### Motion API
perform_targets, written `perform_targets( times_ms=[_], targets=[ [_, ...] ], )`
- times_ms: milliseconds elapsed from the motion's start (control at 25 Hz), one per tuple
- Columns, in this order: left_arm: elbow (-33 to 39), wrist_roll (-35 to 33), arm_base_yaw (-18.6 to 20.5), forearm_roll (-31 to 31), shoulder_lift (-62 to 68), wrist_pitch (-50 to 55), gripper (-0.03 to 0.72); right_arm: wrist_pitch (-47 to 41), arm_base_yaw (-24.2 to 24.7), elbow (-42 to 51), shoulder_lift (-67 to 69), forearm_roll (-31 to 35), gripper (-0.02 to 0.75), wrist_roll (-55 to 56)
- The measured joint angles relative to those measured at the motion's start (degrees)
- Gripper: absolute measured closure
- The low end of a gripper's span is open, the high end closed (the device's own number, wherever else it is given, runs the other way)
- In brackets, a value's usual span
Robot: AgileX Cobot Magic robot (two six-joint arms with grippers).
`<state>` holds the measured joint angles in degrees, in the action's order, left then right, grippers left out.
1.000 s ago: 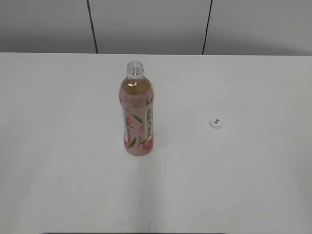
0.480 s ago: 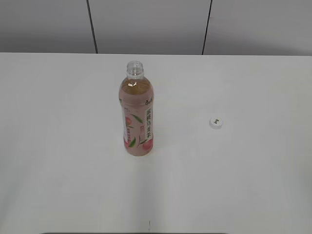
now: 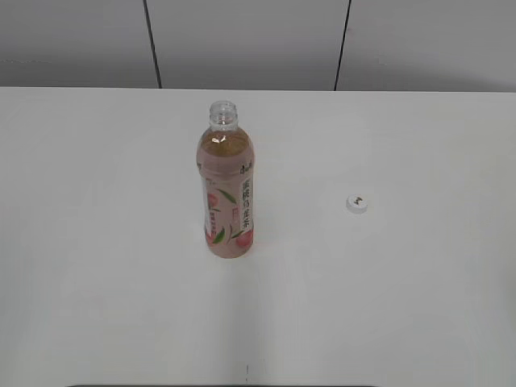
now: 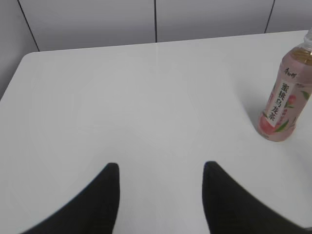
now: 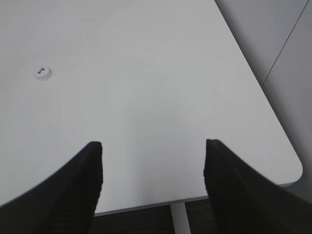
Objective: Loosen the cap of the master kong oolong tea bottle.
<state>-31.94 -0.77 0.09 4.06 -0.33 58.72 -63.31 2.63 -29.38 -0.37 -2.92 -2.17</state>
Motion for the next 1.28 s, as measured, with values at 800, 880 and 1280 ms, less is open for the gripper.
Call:
perform_targets(
  times_ms=[800, 880, 1280],
  targets=[
    [0.00, -1.03, 0.40, -0.58, 0.00, 0.00, 0.424, 0.00, 0.00, 0.00, 0.00, 0.00, 0.240, 0.00],
    [0.00, -1.30, 0.40, -0.68, 0.00, 0.00, 0.435, 0.00, 0.00, 0.00, 0.00, 0.00, 0.240, 0.00],
    [0.00, -2.12, 0.40, -0.80, 0.00, 0.00, 0.447, 0.00, 0.00, 0.00, 0.00, 0.00, 0.240, 0.00]
  ],
)
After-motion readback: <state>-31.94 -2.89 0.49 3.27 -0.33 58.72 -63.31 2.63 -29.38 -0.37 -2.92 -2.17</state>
